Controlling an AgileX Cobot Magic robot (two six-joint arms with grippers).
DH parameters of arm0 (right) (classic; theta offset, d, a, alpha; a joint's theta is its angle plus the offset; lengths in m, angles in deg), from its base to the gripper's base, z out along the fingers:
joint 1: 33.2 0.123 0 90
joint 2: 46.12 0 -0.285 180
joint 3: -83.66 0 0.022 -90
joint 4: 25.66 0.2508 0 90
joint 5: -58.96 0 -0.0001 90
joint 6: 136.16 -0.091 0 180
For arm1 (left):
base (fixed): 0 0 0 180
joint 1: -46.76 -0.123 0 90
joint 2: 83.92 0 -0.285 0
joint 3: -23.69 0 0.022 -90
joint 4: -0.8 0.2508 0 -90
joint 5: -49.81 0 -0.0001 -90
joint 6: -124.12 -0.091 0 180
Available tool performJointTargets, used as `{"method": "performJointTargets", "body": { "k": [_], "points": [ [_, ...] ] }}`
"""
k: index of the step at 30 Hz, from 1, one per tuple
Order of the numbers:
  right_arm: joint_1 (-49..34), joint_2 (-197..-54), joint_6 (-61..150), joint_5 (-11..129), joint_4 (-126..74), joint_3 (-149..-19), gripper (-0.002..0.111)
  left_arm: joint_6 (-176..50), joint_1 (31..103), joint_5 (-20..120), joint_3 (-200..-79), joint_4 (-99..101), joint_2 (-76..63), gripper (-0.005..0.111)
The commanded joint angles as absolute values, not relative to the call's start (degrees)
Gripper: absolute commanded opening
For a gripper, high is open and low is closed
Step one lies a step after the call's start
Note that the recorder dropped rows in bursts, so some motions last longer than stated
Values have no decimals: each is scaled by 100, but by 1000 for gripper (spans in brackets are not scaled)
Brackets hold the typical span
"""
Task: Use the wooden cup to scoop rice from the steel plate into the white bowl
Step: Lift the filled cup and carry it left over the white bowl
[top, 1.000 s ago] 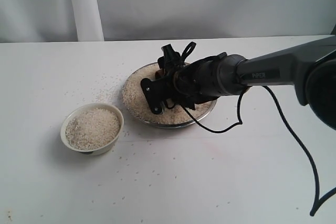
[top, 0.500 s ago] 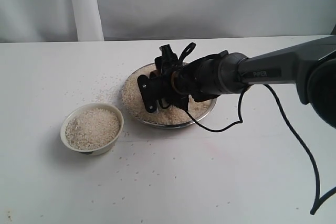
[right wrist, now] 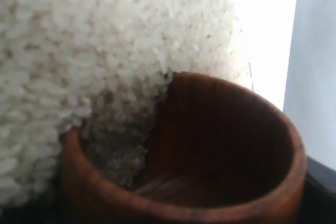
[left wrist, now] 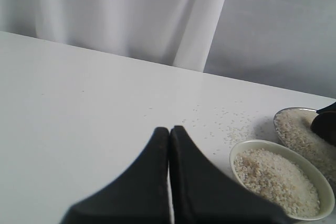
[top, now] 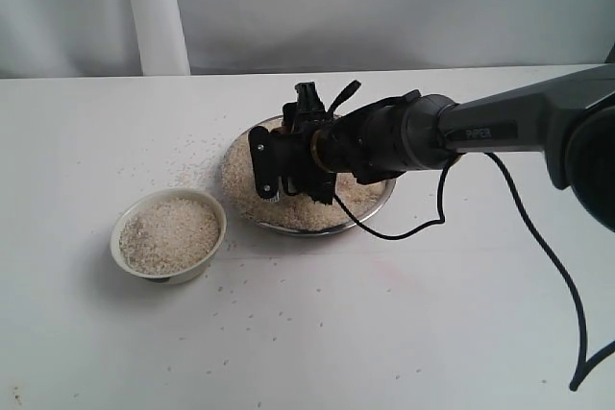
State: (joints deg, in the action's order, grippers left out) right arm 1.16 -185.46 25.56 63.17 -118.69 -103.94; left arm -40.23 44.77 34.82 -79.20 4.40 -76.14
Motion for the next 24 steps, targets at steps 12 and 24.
{"method": "performJointTargets", "body": {
  "k": [12,24],
  "points": [
    [-125,-18634,2044,5507,-10820,-10322,0,-4009,4503,3499,-7909,429,-7613,0],
    [-469,-18407,1082,4306,-10729,-10297,0,-4009,4503,3499,-7909,429,-7613,0]
  ]
}}
